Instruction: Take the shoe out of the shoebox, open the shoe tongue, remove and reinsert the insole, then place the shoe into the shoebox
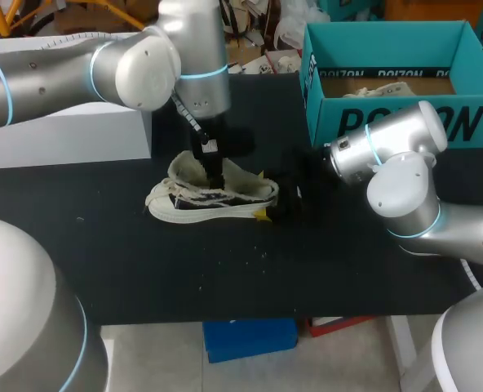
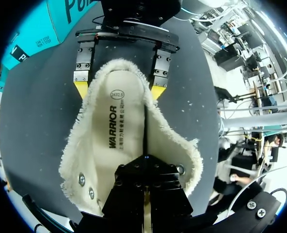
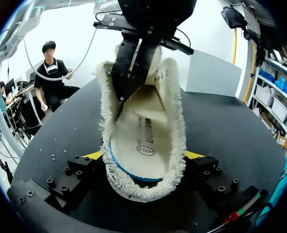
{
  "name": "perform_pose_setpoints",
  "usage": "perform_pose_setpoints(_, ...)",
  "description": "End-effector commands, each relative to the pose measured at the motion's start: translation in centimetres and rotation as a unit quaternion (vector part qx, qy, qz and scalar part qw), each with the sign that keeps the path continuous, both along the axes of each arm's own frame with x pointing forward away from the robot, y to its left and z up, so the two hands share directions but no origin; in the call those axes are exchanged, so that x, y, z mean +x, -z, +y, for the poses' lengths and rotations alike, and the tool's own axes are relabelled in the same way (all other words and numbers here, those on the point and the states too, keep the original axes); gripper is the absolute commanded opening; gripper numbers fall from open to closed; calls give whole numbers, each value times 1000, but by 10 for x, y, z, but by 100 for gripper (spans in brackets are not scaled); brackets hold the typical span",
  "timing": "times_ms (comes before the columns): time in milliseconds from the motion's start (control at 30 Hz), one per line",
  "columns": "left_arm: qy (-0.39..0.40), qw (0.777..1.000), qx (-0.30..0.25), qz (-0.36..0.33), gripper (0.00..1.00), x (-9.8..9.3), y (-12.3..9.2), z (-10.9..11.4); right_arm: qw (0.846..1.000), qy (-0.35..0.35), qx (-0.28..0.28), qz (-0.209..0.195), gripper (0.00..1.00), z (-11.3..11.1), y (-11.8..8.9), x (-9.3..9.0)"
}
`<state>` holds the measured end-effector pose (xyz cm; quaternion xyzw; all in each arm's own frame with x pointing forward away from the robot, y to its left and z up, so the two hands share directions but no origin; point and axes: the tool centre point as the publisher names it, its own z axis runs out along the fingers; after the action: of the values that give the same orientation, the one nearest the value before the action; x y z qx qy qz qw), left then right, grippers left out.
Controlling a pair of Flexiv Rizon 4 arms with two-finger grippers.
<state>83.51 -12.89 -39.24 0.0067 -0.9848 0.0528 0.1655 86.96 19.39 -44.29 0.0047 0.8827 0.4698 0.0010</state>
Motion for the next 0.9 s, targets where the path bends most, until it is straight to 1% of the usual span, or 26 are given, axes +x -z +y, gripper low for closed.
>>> perform_pose_setpoints(33,1,1000,-1,0,0,-4,6,-2,1000,1,-1,0,0,1,2,1)
perform_pose_setpoints(267,-9,1000,2,5,0,-8,16,-1,1000,1,-1,0,0,1,2,1)
perform_pose_setpoints(400,-14,1000,-2,6,0,-9,19,0,1000,1,-1,0,0,1,2,1)
perform_pose_setpoints(467,-16,1000,-4,3,25,-9,18,1,1000,1,-1,0,0,1,2,1)
perform_pose_setpoints(500,-16,1000,-5,3,27,-9,18,1,1000,1,-1,0,0,1,2,1)
perform_pose_setpoints(533,-17,1000,-7,0,31,-9,18,1,1000,1,-1,0,0,1,2,1)
perform_pose_setpoints(567,-20,1000,-7,-4,40,-9,18,1,1000,1,-1,0,0,1,2,1)
perform_pose_setpoints(700,-34,999,-6,-19,38,-9,17,1,1000,1,-1,0,0,1,2,1)
perform_pose_setpoints(900,-65,996,17,-63,27,-7,16,2,1000,1,-1,0,0,1,2,1)
